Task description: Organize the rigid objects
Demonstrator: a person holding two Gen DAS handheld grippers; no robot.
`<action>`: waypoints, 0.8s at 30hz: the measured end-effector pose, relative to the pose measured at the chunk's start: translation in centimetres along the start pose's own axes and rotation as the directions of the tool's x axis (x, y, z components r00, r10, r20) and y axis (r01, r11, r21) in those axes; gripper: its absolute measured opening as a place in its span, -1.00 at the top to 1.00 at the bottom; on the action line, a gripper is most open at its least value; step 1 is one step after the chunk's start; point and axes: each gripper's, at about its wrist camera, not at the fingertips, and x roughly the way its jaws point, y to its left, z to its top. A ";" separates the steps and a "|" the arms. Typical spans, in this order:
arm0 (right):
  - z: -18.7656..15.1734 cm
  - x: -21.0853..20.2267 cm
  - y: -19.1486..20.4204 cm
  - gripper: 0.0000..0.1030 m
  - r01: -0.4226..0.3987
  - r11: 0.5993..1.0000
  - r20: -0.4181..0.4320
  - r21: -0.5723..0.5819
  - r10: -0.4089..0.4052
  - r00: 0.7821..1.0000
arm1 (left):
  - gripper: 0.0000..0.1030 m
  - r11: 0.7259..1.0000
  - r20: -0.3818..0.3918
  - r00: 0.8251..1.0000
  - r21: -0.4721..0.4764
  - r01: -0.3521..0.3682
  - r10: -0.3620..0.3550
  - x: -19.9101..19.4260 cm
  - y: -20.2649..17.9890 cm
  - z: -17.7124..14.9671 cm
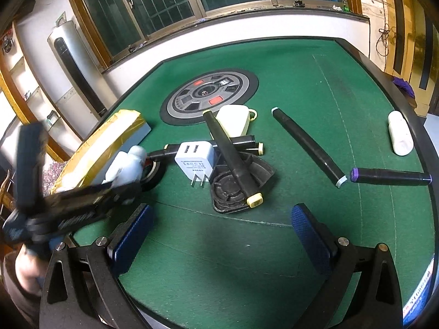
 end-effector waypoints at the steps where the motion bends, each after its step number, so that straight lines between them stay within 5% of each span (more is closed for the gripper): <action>1: 0.0 0.1 0.0 -0.92 0.001 1.000 -0.002 -0.002 -0.001 1.000 | 0.21 1.000 -0.004 1.000 0.011 0.005 -0.005 -0.4 -0.1 -0.7; 9: 0.1 0.7 0.2 -0.92 0.011 1.000 -0.012 -0.016 -0.011 1.000 | 0.23 0.998 -0.048 0.999 0.056 0.000 0.003 -1.0 -0.7 -4.1; 24: 2.2 -0.7 -1.4 -0.84 0.081 0.994 0.027 -0.068 -0.079 0.997 | 0.13 0.998 -0.025 0.998 0.040 -0.051 0.052 -0.4 -0.9 -2.3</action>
